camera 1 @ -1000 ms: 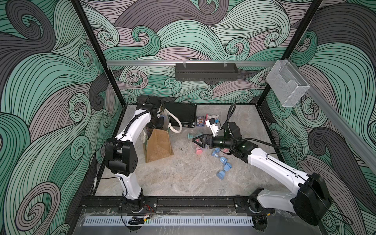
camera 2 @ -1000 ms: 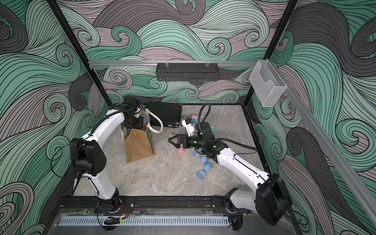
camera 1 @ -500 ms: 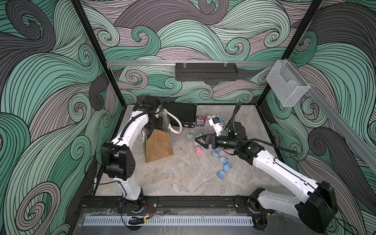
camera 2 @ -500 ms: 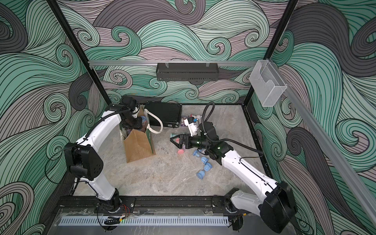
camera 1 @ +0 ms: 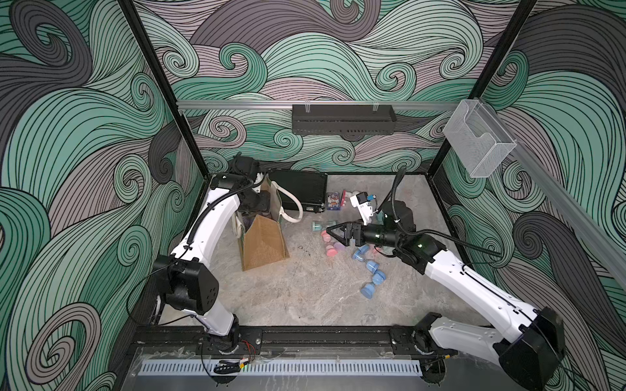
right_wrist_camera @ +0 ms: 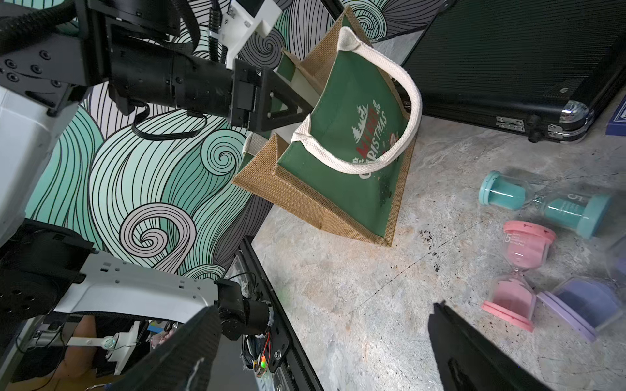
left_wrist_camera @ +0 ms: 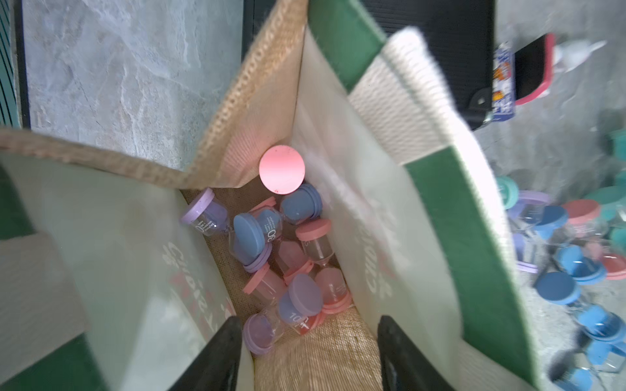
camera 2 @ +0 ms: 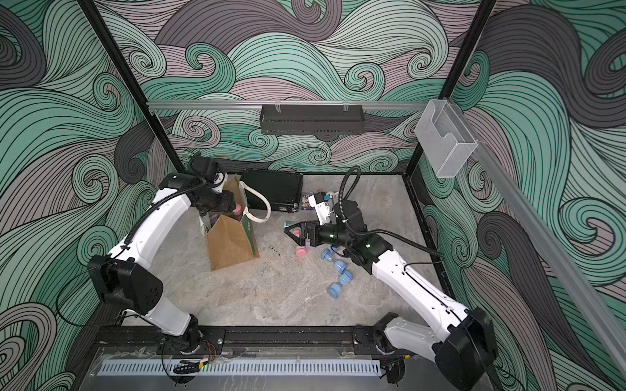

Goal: Put the hourglass into the canvas bag
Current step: Place the hourglass in the canvas bag, then pick up the hourglass from the center of the board.

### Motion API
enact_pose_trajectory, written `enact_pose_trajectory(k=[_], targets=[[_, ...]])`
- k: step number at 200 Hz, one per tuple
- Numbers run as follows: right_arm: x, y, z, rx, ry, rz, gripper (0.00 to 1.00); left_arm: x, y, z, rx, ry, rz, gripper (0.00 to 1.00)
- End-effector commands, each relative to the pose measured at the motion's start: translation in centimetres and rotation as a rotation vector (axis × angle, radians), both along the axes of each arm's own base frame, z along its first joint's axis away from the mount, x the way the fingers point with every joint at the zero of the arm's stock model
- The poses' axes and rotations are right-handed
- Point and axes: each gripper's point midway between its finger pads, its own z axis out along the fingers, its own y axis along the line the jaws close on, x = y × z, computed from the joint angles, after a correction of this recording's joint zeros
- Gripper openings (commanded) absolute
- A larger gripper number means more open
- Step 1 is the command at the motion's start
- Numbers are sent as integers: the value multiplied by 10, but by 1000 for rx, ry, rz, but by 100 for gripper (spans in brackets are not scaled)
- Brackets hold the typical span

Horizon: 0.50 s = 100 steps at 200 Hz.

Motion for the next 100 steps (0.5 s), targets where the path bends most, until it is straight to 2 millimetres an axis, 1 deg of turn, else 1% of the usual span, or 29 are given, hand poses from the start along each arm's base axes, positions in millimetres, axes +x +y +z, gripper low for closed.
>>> enact_pose_trajectory(k=[1, 13, 25, 29, 31, 34, 51, 59, 70, 80, 91, 100], targets=[[-2, -10, 17, -16, -57, -15, 100, -3, -7, 57, -86, -159, -12, 65], [-4, -16, 11, -52, -48, -29, 100, -7, -12, 72, -129, -198, -14, 65], [-6, -23, 3, -88, -33, -41, 100, -12, -20, 82, -177, -230, -29, 65], [-6, -26, 1, -98, -30, -45, 100, -12, -24, 82, -190, -233, -36, 65], [-7, -27, 0, -103, -28, -46, 100, -17, -26, 90, -200, -257, -45, 65], [-8, -28, -2, -111, -25, -48, 100, -19, -29, 94, -213, -273, -55, 65], [-10, -39, -12, -142, -12, -76, 100, -28, -47, 104, -264, -319, -99, 65], [-12, -46, -23, -167, 21, -94, 100, -33, -57, 106, -287, -332, -120, 65], [-13, -54, -31, -186, 51, -117, 100, -40, -71, 108, -321, -357, -156, 65], [-16, -58, -38, -200, 70, -124, 100, -46, -83, 107, -341, -379, -182, 67], [-19, -64, -47, -218, 88, -135, 100, -54, -98, 102, -356, -393, -224, 68], [-19, -69, -51, -228, 99, -150, 99, -59, -107, 94, -364, -388, -237, 68]])
